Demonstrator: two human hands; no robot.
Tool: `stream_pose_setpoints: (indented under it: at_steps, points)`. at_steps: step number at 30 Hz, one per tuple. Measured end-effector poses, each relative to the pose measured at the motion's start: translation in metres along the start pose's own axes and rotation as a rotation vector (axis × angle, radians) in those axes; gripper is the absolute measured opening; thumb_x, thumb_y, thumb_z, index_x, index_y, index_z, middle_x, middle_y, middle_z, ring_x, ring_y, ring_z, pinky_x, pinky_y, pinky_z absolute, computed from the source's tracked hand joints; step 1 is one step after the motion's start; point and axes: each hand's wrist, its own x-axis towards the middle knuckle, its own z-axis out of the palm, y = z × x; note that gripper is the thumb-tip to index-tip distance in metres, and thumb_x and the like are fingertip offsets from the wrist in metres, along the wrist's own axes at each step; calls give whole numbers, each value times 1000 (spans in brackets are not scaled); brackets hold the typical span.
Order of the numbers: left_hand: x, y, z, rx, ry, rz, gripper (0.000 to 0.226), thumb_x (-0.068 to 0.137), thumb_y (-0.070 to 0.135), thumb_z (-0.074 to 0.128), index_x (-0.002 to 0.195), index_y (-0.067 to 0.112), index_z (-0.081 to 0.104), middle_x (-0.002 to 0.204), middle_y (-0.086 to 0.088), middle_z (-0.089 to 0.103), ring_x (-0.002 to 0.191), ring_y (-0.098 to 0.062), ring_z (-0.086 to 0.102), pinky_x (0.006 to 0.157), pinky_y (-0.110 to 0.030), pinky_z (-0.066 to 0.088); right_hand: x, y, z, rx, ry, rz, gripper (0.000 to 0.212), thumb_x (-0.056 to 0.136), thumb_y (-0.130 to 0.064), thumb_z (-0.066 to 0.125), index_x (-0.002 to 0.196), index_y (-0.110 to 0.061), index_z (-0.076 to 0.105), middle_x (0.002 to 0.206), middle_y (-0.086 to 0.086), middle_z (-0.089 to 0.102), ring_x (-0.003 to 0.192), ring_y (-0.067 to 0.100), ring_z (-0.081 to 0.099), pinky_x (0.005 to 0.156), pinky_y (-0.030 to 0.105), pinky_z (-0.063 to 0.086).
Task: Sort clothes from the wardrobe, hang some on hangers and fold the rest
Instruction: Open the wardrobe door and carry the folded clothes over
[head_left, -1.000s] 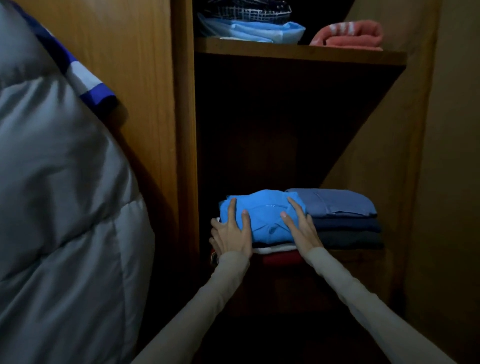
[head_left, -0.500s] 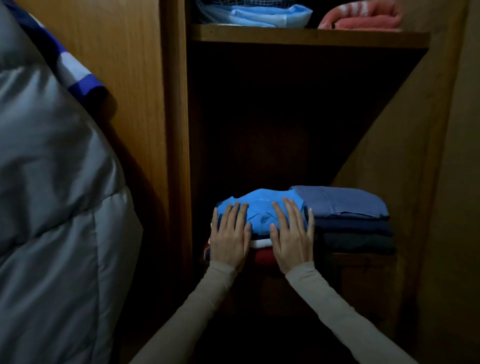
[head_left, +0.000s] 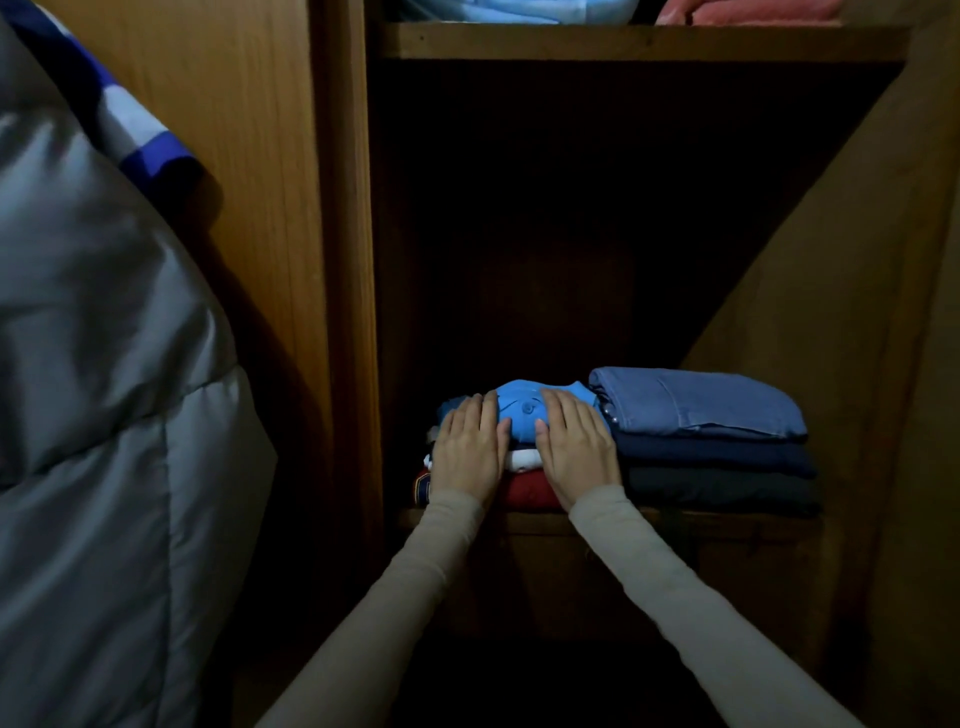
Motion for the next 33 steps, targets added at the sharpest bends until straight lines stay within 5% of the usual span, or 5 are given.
stream_pose_setpoints:
  at_steps: [12,16,21,26,33]
  points:
    - [-18,-26,9,151,-122,248,71,94,57,3,143,11,26,137,-19,49,122,-32,53,97,-49,41,-24,40,2,-100,-105,-362,74,93,-64,8,150,-19,-6,153,16,15,141,28,16,112,43,13]
    - [-17,-25,9,142,-175,219,76,93,60,1,144,10,25,139,-21,47,124,-33,51,96,-51,41,-18,41,-2,-143,-173,-377,77,92,-65,6,150,-16,-6,150,18,17,139,28,18,111,42,14]
    - [-10,-24,11,149,-251,221,88,61,74,-31,134,23,-30,156,-14,-12,145,-29,-4,115,-51,5,-13,35,3,-169,-252,-295,78,91,-64,9,150,-16,-7,148,19,30,137,30,27,109,46,28]
    - [-9,-25,18,154,-284,178,93,47,71,-45,128,25,-39,155,-10,-19,145,-25,-10,115,-49,7,-8,33,4,-146,-315,-242,89,82,-64,22,149,-15,-9,144,19,40,131,32,43,101,49,40]
    - [-14,-10,5,108,-328,85,71,97,54,20,142,24,-26,156,-10,-19,145,-25,-13,114,-53,0,-9,34,-6,-109,-338,-298,81,89,-59,25,146,-22,-19,156,17,12,143,30,18,113,49,26]
